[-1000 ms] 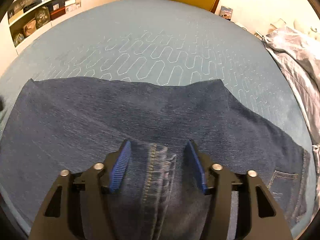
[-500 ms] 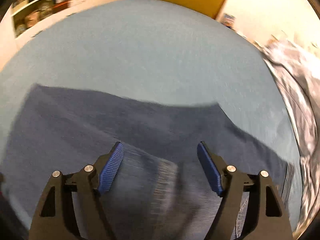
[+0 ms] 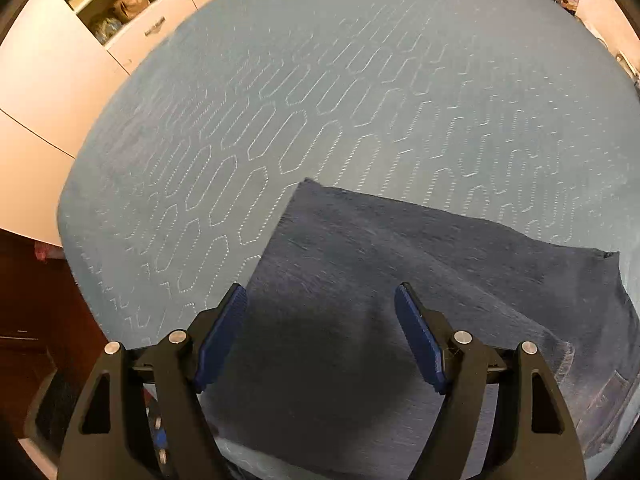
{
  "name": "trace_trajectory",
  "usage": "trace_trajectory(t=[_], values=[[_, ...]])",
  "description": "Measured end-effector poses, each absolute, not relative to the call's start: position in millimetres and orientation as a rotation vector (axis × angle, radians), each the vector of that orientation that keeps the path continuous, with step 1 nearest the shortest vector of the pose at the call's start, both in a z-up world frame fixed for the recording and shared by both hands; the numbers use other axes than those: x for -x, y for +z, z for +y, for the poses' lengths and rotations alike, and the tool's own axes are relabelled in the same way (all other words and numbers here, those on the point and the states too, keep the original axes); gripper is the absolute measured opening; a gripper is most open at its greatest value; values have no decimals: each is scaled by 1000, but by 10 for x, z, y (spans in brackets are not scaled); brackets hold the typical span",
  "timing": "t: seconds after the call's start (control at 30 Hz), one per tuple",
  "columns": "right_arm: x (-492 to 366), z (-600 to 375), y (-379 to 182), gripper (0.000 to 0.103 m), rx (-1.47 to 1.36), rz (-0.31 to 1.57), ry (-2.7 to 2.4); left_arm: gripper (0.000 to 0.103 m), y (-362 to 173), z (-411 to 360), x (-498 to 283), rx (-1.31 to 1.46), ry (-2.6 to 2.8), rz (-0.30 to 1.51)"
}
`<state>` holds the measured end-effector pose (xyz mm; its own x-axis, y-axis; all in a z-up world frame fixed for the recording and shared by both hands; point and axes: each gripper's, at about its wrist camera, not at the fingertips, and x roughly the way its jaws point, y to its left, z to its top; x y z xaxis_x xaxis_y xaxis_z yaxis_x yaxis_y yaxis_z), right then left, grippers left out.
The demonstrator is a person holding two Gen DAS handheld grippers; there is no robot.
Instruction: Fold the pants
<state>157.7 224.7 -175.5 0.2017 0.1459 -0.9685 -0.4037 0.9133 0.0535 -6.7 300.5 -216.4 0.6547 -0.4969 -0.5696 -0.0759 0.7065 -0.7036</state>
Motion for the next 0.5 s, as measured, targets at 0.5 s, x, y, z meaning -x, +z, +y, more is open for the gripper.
trace_trajectory(t=[0.5], values=[[-1509, 2691, -2069, 35, 495, 1345, 332, 11, -1818, 2439, 247, 601, -141, 774]])
